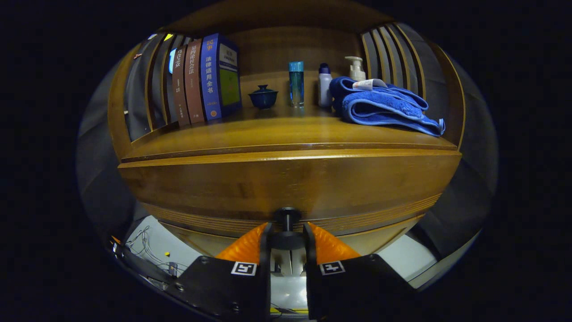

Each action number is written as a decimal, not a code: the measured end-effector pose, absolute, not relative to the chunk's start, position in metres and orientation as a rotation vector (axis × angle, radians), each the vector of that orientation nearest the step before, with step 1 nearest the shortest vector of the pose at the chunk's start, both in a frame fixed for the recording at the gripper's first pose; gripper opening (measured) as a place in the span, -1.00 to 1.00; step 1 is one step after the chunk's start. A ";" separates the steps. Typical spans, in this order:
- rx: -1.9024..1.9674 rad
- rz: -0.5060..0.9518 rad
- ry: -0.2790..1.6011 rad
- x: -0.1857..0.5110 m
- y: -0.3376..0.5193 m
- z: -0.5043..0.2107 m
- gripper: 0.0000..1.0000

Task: Pull open the drawer, take out the items inside it, and place them on the countertop above the cabinet.

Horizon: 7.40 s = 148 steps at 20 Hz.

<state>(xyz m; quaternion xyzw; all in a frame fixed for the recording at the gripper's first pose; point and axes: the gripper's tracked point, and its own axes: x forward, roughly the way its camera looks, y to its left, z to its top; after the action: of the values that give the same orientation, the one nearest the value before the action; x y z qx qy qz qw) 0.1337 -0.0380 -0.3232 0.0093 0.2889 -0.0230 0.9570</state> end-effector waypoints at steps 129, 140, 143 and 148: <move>0.056 -0.023 0.995 0.305 -0.038 -0.311 0.03; 0.065 -0.006 0.723 0.249 -0.038 -0.232 1.00; 0.085 0.001 0.587 0.207 -0.038 -0.203 1.00; 0.084 0.021 0.419 0.129 -0.031 -0.174 0.99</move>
<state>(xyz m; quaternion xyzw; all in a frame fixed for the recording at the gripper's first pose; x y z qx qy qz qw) 0.1287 -0.0307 -0.1740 0.0417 0.2079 0.0106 0.9772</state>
